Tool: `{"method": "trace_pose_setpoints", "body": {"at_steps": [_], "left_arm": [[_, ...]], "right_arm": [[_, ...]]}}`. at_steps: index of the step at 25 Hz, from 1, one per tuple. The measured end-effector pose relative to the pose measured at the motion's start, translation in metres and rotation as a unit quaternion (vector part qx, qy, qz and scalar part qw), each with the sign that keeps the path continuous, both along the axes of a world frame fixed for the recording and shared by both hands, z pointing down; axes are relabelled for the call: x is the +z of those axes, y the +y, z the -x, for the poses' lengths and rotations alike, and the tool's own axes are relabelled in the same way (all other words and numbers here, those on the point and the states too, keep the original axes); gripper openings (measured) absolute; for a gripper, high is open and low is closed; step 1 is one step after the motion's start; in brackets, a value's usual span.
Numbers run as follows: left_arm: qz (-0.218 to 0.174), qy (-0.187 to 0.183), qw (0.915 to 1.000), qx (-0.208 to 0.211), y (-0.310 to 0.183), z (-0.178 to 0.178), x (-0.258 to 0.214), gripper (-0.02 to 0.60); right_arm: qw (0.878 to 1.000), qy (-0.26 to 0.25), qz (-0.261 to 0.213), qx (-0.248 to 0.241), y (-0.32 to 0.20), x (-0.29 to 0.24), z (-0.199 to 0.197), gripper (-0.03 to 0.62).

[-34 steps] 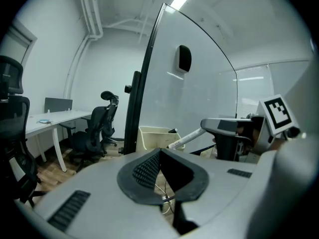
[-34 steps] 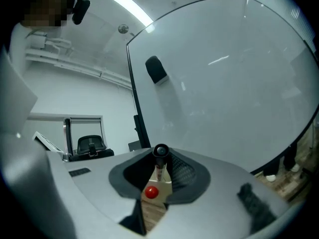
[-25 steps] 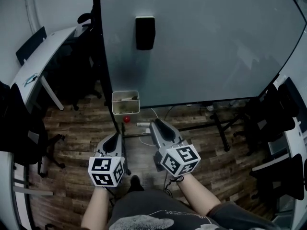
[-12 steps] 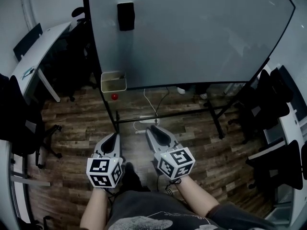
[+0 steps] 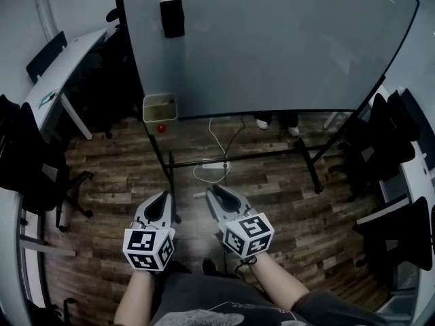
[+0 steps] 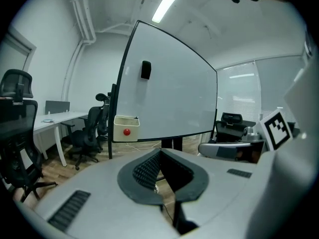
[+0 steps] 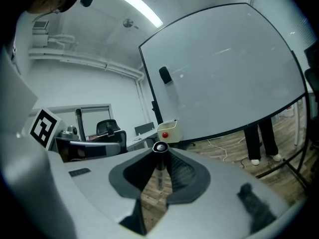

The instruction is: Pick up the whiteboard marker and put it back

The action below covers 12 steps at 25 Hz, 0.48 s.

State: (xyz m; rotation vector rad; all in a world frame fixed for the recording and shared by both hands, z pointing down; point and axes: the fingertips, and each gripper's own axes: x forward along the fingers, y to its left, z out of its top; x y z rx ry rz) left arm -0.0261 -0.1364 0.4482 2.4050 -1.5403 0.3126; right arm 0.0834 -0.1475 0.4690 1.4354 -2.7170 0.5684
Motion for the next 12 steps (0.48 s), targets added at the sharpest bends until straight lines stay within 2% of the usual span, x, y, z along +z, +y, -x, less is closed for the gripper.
{"method": "trace_pose_setpoints", "body": {"at_steps": [4, 12], "left_arm": [[-0.006, -0.003, 1.0, 0.004, -0.006, -0.006, -0.001, 0.013], [-0.001, 0.016, 0.9998, 0.016, 0.002, -0.005, 0.005, 0.013]], "right_arm": [[1.0, 0.0, 0.004, 0.009, -0.005, 0.003, -0.01, 0.081], [1.0, 0.011, 0.008, 0.022, -0.002, 0.007, -0.012, 0.081]]}}
